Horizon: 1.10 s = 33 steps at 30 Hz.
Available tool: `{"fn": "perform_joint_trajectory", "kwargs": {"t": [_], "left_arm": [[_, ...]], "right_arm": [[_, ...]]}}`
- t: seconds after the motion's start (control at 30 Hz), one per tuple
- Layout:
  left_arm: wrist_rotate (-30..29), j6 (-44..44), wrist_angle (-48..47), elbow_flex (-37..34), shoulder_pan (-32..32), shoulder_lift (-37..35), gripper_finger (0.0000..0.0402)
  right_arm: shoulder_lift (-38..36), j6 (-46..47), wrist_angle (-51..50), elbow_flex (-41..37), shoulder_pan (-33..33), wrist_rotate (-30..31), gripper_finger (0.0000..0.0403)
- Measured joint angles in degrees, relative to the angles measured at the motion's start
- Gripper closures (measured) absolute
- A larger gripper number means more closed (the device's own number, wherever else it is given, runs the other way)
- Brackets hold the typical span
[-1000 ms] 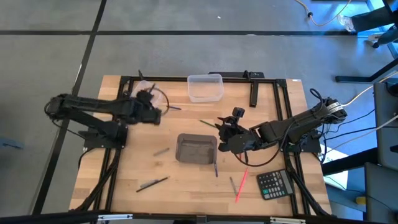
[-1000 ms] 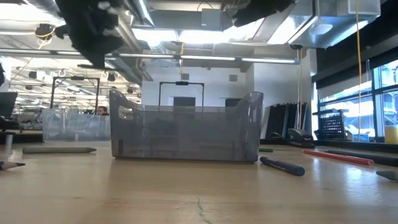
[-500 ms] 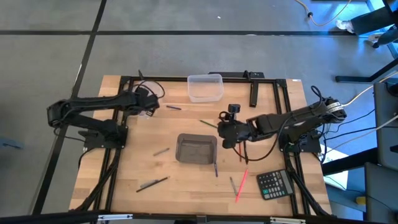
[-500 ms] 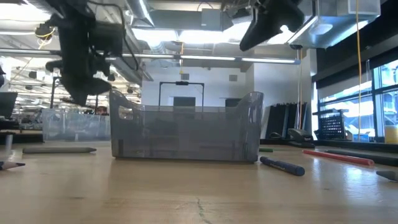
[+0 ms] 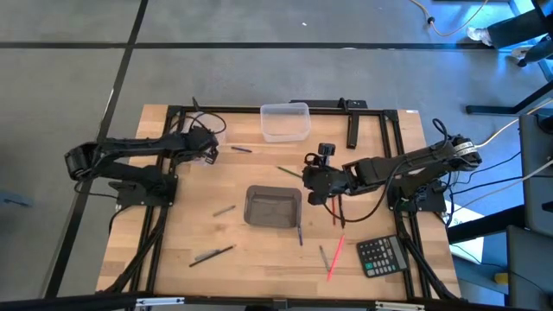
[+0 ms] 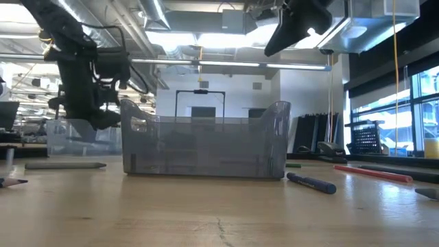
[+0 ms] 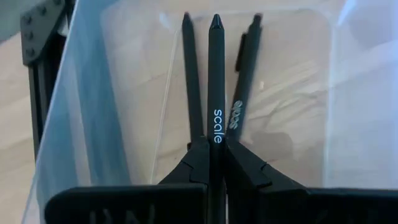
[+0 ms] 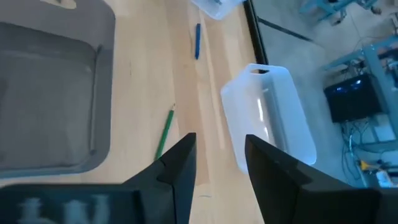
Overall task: Sort crayons/erasers/pens/pencils in bins
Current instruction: Put the black pen into the left transparent bin
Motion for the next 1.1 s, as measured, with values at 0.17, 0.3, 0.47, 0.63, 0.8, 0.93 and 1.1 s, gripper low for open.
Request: {"fn": "perform_joint_trajectory", "kwargs": {"t": [0.17, 0.3, 0.47, 0.63, 0.8, 0.93, 1.1], "left_arm": [[-0.3, 0.1, 1.1, -0.9, 1.4, 0.0, 0.0367], [-0.1, 0.1, 1.4, -0.9, 1.5, 0.0, 0.0333], [-0.1, 0.1, 1.4, -0.9, 1.5, 0.0, 0.0301], [0.0, -0.1, 1.3, -0.9, 1.5, 0.0, 0.0295], [0.4, 1.9, 0.9, -0.6, 1.3, 0.0, 0.0294], [0.8, 4.5, -3.8, 3.4, -1.3, -1.9, 0.0294], [0.1, 5.7, -6.0, 10.0, -7.2, -6.0, 0.0294]], "right_arm": [[-0.4, 5.3, 0.0, 0.0, 0.0, 0.0, 0.0262], [-1.3, 10.9, -1.4, 0.0, 0.0, 1.2, 0.0262], [-2.2, 12.1, -2.1, 0.0, 1.3, 6.7, 0.0262], [-2.2, 13.1, -2.1, 0.0, 2.1, 7.0, 0.0262], [-2.2, 14.0, -1.9, -0.4, 2.1, 7.8, 0.0262], [-2.3, 15.5, -1.6, -0.5, 2.1, 11.7, 0.0262], [-2.7, 16.2, -1.1, -0.5, 2.1, 12.8, 0.0262]]}}
